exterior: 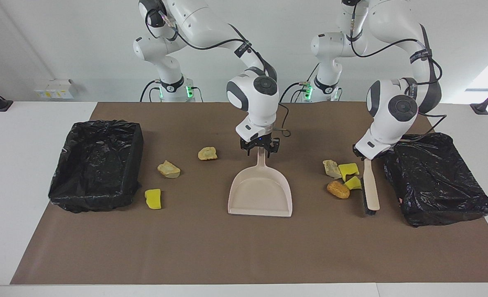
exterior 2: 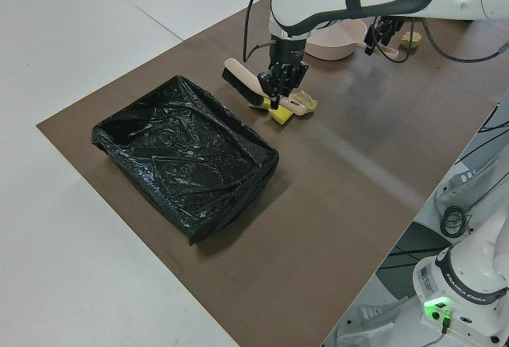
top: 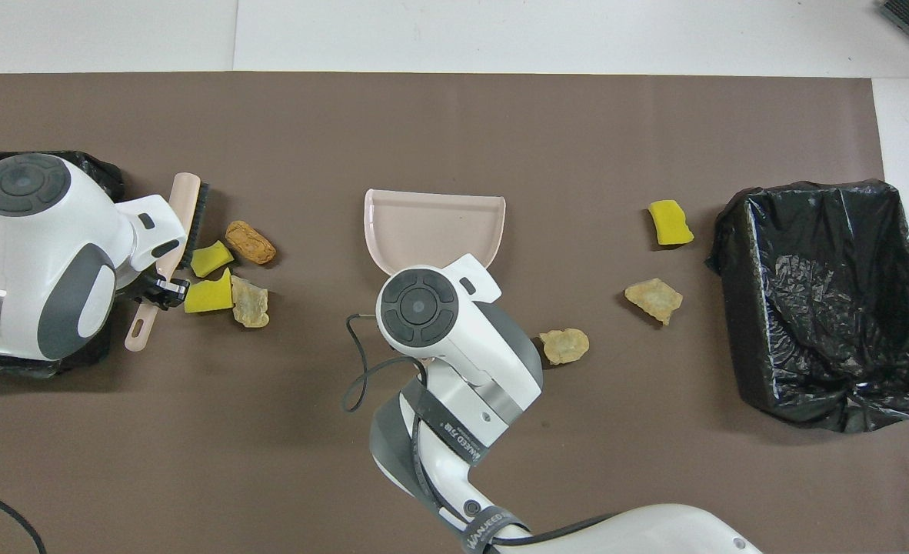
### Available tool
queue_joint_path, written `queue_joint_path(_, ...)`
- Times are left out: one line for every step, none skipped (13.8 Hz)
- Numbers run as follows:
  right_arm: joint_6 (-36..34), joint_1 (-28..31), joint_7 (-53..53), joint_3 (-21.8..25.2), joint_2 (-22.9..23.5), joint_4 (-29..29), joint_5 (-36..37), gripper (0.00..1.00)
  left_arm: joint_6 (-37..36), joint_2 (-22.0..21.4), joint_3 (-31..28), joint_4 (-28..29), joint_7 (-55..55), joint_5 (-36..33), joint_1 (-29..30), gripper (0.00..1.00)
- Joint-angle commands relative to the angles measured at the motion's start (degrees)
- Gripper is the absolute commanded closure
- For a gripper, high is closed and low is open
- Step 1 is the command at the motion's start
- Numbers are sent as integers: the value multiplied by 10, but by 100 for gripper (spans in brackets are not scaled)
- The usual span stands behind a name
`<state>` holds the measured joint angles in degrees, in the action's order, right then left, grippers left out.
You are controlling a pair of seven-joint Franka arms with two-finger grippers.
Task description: Sweep and dump trash in bin
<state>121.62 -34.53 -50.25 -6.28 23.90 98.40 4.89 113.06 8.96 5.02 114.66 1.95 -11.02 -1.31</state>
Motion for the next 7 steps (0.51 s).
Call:
queue_joint_path(-21, -6, -1, 0, -20, 14, 21, 90, 37, -49, 9, 71, 4, -5, 10, 100)
queue_joint_path(-28, -6, 6, 0, -20, 11, 33, 100, 37, -56, 10, 82, 1, -1, 6, 100)
queue_joint_path(-29, -12, 15, -1, -23, 11, 42, 100, 31, -61, 10, 86, 0, 5, 3, 100)
queue_joint_path(-26, -11, 29, -1, -30, 10, 43, 100, 23, -61, 12, 87, 0, 17, 1, 100)
queue_joint_path(-26, -5, 57, -1, -35, 6, 37, 100, 10, -62, 12, 87, 0, 34, -7, 100)
queue_joint_path(-31, 0, 102, 0, -48, 4, 32, 100, 1, -65, 12, 87, -5, 56, -10, 100)
queue_joint_path(-39, 16, 139, 0, -69, 10, 29, 100, -3, -67, 12, 87, -25, 67, -24, 100)
